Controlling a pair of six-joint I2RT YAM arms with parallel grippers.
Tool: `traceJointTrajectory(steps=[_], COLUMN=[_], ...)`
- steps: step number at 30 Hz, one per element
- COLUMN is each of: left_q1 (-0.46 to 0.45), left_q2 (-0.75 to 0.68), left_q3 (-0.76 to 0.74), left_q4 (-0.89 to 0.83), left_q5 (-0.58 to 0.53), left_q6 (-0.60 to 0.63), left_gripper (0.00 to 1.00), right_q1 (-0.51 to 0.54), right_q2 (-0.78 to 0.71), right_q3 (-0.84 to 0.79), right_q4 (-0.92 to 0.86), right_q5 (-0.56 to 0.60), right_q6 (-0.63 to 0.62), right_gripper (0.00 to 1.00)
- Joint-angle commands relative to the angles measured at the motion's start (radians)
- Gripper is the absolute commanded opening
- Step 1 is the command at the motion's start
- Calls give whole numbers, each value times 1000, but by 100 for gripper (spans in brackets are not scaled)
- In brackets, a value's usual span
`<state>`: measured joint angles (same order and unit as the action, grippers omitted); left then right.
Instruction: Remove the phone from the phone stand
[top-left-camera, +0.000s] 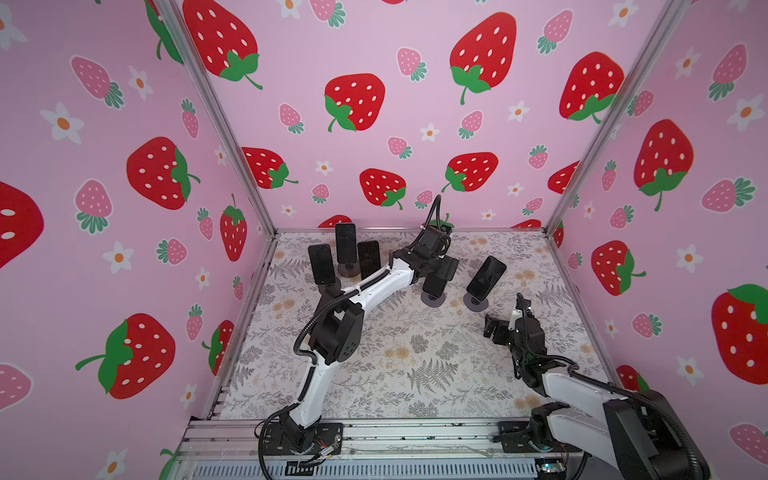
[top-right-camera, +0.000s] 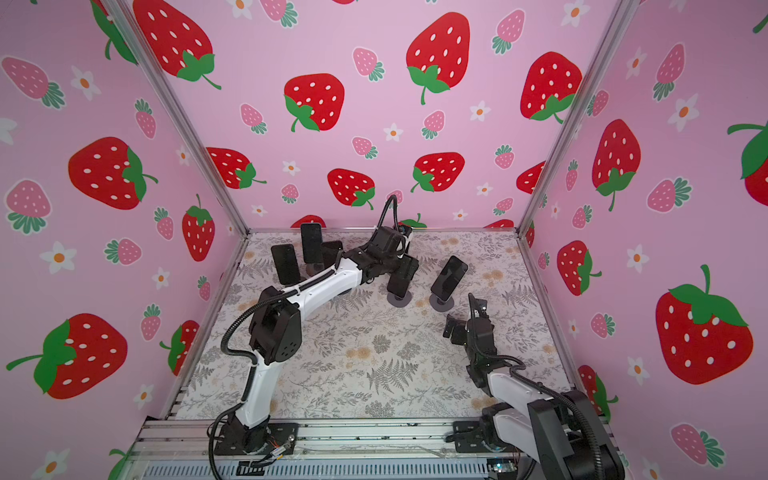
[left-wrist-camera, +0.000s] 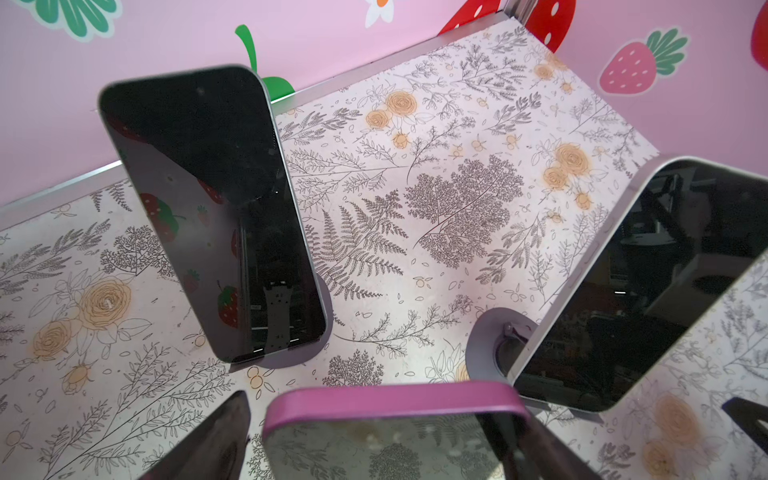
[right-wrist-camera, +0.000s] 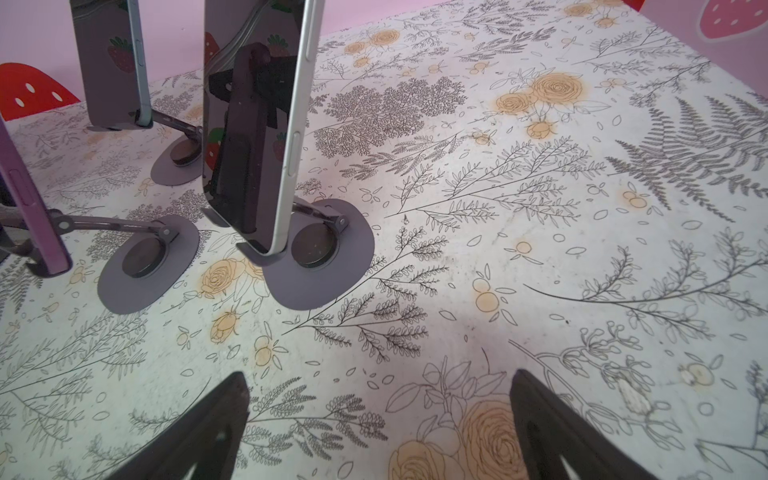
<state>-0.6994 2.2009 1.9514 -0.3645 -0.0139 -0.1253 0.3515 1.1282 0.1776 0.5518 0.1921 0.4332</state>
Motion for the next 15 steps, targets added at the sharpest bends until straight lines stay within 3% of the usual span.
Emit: traceJointTrajectory(steps=[1,15], left_q1=[0,0], left_q2=[9,15], left_q3=[40,30], left_q4=[-15,-35], left_q5=[26,2], left_q6=[14,5], left_gripper=[87,91], right_q1=[6,7], right_q2=[8,16], right_q3=[26,33], right_q4=[-10,-13], right_q5=[0,1], right_q6=[10,10], right_gripper=[100,100])
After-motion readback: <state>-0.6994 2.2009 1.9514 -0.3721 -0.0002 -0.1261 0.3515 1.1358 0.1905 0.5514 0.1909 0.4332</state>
